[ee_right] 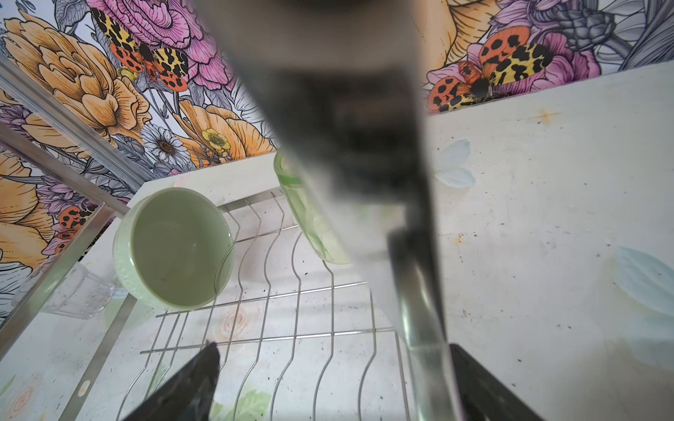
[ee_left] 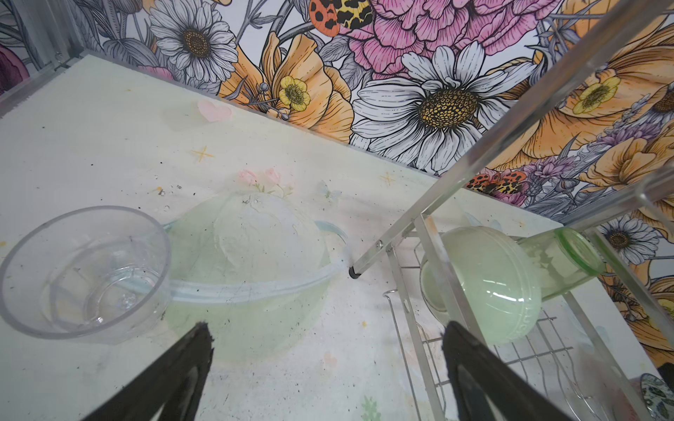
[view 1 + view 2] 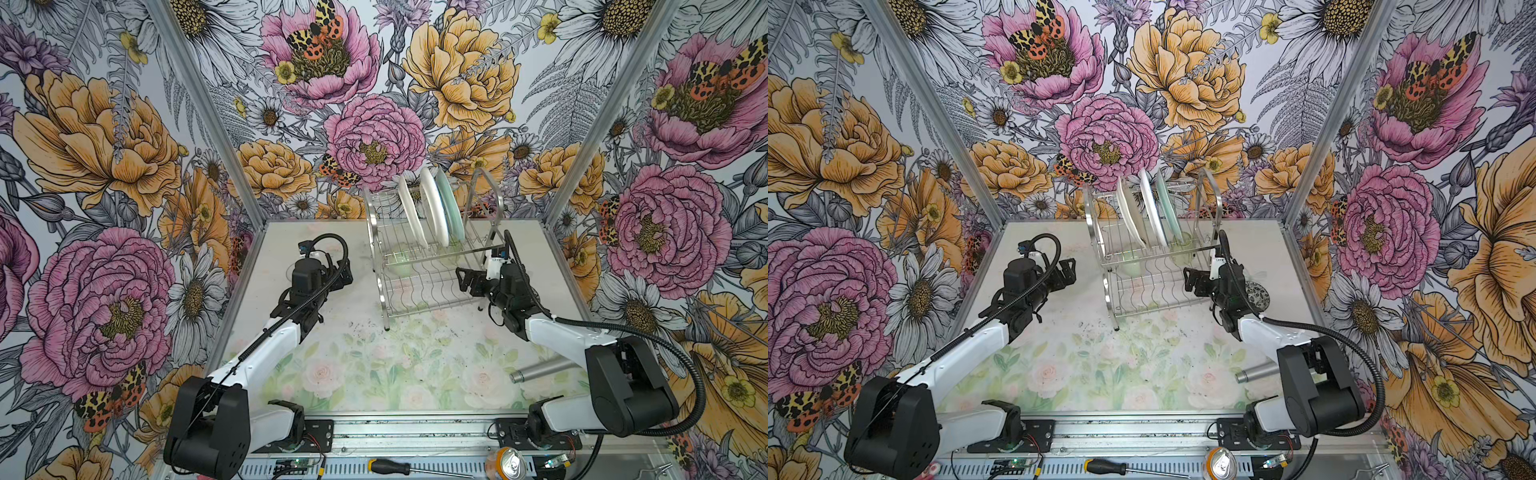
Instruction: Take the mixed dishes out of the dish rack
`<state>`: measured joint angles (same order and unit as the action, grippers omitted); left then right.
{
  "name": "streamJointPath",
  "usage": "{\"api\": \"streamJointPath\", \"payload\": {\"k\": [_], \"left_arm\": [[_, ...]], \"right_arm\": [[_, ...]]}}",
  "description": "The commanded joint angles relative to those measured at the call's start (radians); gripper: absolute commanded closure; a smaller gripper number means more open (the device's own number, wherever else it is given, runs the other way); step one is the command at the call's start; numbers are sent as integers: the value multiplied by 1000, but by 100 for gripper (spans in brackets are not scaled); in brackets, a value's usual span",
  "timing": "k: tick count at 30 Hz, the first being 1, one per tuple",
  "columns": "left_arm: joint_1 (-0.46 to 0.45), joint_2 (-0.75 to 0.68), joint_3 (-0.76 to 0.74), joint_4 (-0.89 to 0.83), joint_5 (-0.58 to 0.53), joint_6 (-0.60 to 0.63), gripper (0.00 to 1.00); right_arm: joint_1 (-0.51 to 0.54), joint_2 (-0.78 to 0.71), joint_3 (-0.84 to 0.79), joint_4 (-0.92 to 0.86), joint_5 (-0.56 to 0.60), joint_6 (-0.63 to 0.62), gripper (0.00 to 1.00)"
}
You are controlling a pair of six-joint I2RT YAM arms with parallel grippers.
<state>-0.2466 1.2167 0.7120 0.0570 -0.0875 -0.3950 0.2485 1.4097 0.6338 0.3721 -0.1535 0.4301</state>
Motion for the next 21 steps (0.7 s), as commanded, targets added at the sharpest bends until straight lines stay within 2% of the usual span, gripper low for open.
{"api": "streamJointPath", "payload": {"k": [1,10,21], "left_arm": [[-7,-27,-13,13,19,-15,1],[-5,-41,-18,14,21,-21,1],[-7,-37,-23,27,35,-34,1]], "right_arm": [[37,6,31,41,-34,16,4],[38,-69,-21,12,-18,20,4],[39,-237,-142,-47,-10,21,4]]}}
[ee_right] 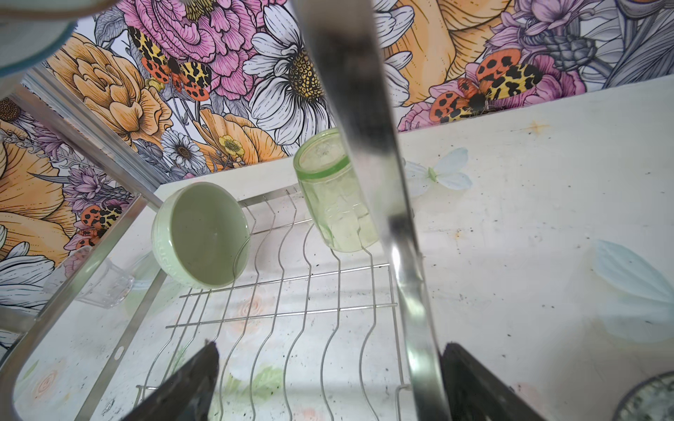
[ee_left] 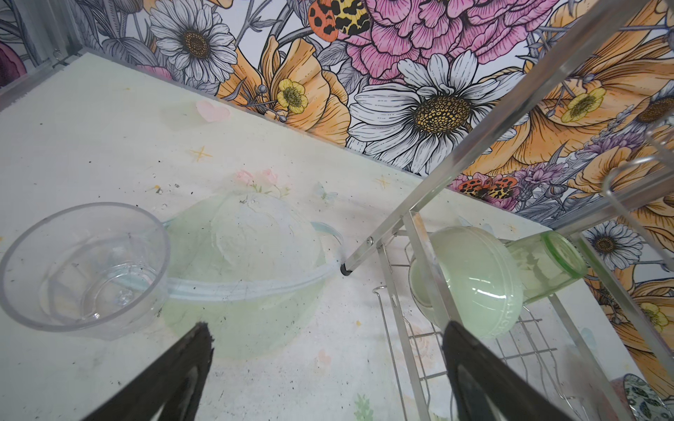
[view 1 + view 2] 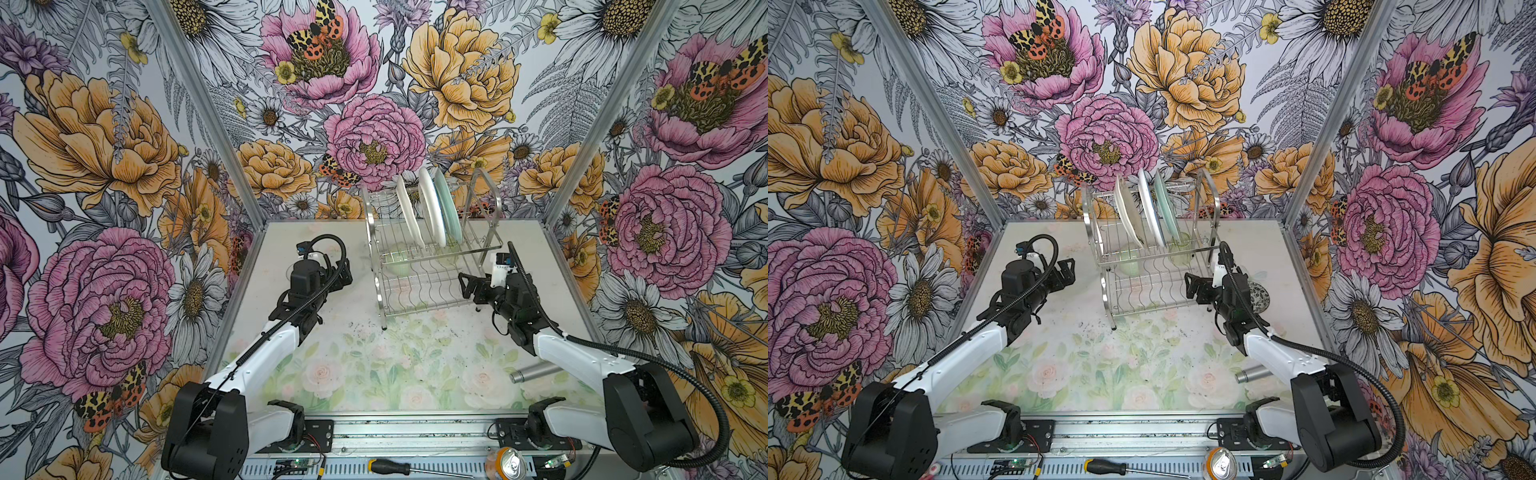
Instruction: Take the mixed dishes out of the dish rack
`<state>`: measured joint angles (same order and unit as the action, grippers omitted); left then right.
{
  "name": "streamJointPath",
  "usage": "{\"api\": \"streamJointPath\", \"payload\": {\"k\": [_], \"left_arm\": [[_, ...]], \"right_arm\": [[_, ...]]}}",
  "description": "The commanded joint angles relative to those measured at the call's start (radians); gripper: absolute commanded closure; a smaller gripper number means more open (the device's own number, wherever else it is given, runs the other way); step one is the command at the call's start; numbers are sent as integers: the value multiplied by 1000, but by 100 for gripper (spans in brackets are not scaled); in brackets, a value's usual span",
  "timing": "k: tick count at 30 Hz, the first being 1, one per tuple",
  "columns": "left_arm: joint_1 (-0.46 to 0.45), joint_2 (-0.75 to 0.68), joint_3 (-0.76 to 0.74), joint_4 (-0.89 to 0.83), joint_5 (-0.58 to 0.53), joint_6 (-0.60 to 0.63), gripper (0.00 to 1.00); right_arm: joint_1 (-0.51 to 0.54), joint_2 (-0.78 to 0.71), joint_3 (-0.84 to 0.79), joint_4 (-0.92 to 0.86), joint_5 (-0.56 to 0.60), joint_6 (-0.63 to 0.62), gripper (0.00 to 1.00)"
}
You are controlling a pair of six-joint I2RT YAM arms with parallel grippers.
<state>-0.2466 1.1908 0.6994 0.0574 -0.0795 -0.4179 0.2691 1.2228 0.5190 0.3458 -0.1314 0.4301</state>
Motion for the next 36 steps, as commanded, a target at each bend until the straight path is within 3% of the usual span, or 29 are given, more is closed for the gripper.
{"api": "streamJointPath", "payload": {"k": [1,8,12,36], "left_arm": [[-6,-10,-11,28,27,-12,1],[-7,-13,-17,38,27,-18,1],[-6,-10,-22,46,29,-24,1],[0,-24,-34,44,12,-19,1]], "right_arm": [[19,-68,-38,-26,-38,22,4],[26,-203,-85,-64,-128,21,3],[52,-209,-61,-65,-192,6,3],[127,243,136,188,-176,-37,5]]}}
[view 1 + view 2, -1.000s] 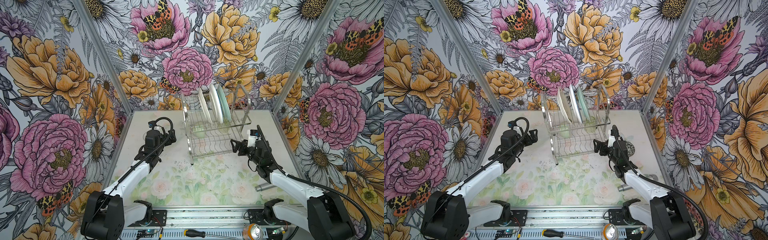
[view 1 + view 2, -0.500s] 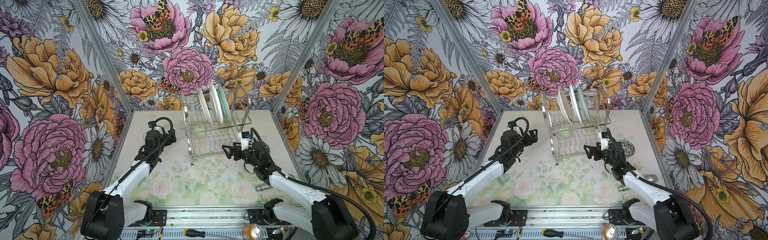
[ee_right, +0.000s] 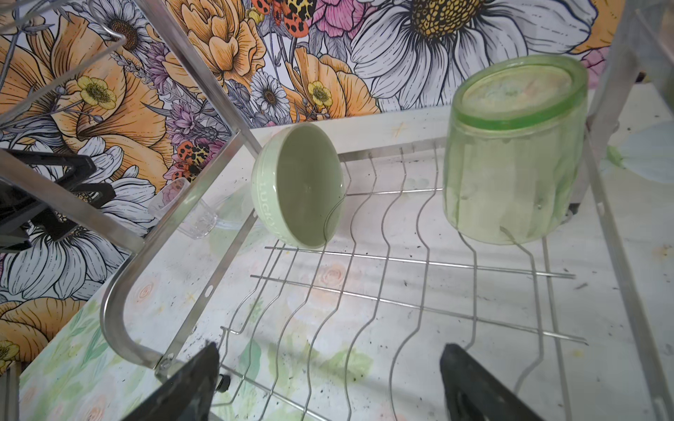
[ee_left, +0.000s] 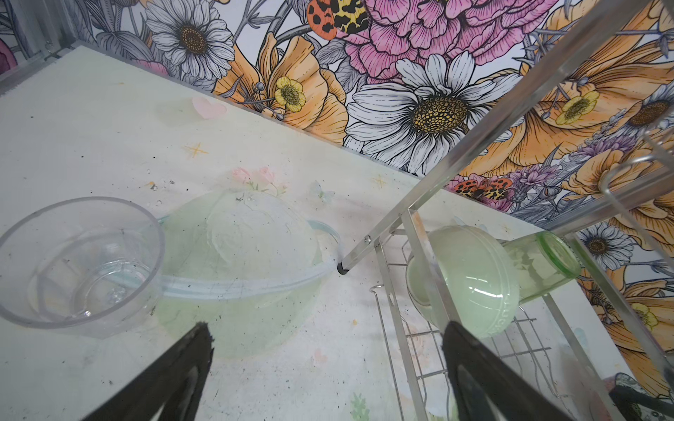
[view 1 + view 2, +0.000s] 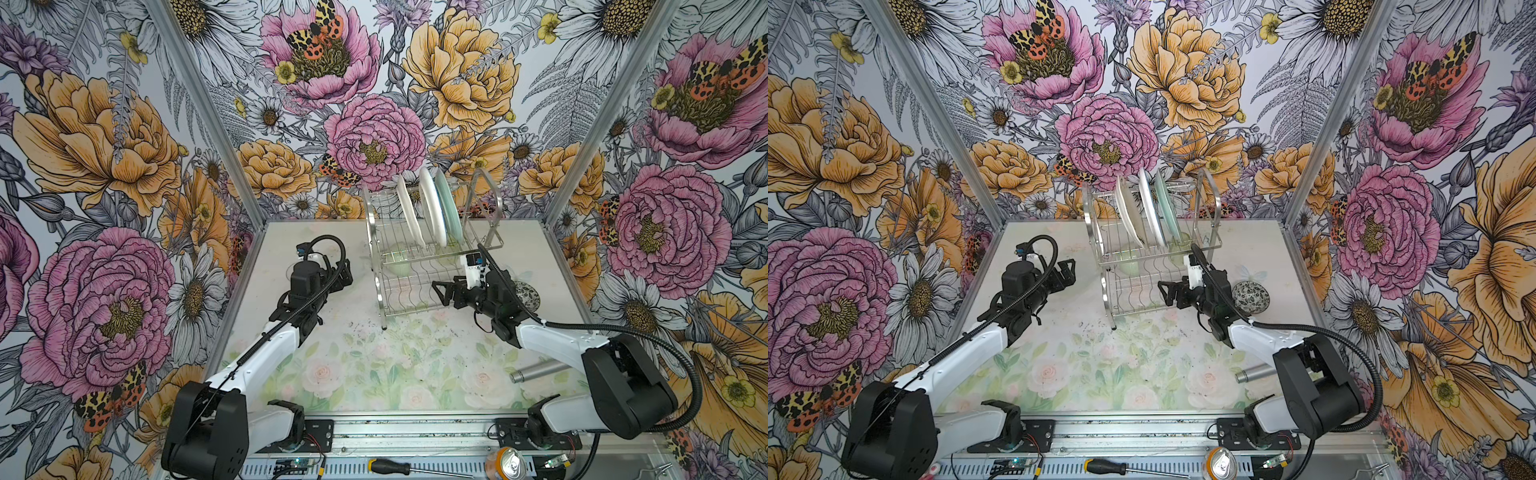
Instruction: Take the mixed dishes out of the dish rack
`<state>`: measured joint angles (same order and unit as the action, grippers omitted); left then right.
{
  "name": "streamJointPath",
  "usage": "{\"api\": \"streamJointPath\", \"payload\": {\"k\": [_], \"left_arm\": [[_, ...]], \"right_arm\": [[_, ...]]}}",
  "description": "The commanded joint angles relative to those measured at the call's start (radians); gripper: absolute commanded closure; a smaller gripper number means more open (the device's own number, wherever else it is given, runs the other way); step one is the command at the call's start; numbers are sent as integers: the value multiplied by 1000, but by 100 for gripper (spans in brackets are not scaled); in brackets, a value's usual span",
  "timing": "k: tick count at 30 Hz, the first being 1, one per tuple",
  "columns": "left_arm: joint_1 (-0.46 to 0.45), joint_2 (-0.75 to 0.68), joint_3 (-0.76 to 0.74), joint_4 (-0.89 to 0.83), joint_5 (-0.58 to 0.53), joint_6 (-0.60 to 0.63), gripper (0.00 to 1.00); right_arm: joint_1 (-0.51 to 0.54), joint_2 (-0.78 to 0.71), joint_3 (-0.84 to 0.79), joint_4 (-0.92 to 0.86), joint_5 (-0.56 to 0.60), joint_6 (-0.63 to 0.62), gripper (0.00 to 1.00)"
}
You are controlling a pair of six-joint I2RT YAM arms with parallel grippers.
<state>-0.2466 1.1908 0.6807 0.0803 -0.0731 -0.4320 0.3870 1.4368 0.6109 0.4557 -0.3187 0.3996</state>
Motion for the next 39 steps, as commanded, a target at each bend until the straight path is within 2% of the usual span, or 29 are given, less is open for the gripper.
{"api": "streamJointPath", "payload": {"k": [1,11,31,39], "left_arm": [[2,-25,-18,21,4,-5,1],[12,-28,-21,21,13,-10,1],[18,-52,-26,10,17,-11,1],[17,-53,-27,12,19,-13,1]], "right_arm": [[12,45,51,86,6,-4,6],[29,163,140,98,-100,-16,16],[35,337,298,104,-194,-9,33],[37,402,359,104,-230,15,43]]}}
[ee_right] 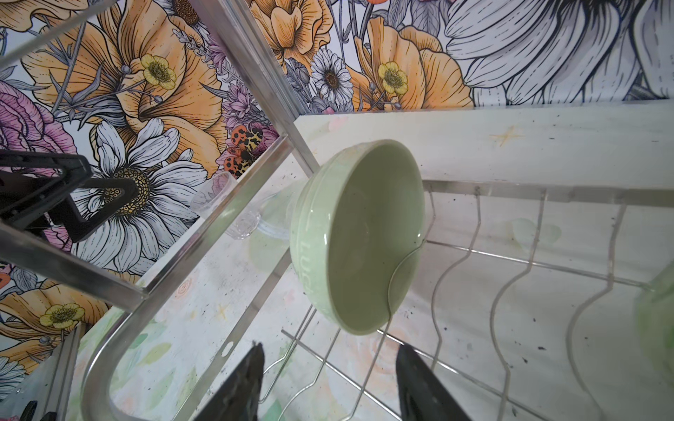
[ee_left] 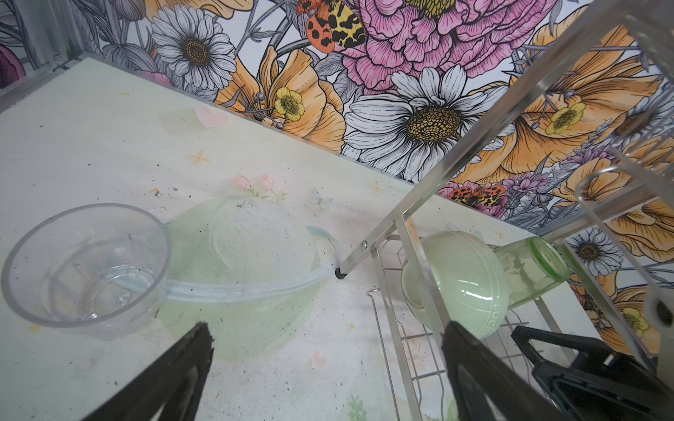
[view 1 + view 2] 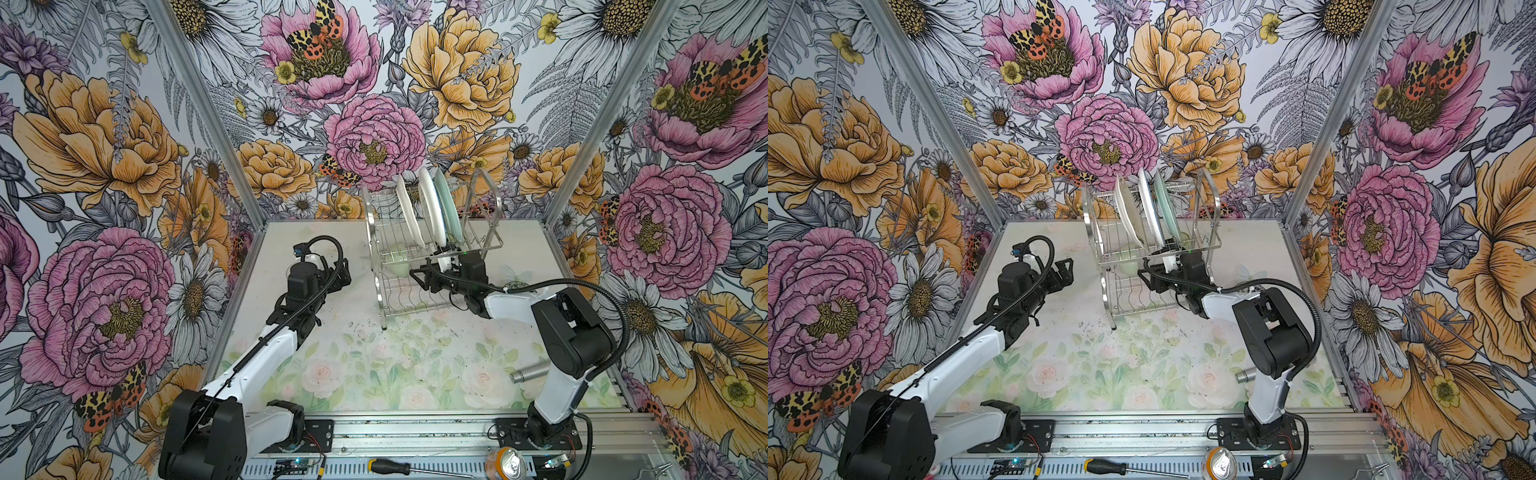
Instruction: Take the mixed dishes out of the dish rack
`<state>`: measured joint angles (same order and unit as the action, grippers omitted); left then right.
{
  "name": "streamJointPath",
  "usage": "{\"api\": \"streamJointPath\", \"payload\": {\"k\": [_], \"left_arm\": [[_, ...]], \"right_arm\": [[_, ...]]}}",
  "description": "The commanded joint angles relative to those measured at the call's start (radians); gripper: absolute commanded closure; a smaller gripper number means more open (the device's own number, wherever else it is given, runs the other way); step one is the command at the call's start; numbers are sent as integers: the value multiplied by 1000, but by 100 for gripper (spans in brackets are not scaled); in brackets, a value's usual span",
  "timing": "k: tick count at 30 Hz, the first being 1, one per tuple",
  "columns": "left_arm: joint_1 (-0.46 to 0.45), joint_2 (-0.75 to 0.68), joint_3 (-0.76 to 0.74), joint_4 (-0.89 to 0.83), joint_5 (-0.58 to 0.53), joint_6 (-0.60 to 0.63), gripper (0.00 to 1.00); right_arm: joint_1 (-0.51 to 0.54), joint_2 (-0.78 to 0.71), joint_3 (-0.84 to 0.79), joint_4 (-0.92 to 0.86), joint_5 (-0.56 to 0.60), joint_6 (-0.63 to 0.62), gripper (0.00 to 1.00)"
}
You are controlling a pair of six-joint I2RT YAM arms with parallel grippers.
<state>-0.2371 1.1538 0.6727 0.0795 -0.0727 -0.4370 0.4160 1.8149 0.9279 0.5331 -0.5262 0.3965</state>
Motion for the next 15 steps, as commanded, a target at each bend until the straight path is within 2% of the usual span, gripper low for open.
{"api": "streamJointPath", "payload": {"k": [1,6,15], "left_arm": [[8,-15,-19,12,20,-9,1],[9,-7,-15,6,21,-9,1],[12,-8,-12,2,15,-11,1]], "right_arm": [[9,29,44,32,-19,22,43],[10,63,81,27,-36,27,44],[11,118,130,18,-58,38,50]]}}
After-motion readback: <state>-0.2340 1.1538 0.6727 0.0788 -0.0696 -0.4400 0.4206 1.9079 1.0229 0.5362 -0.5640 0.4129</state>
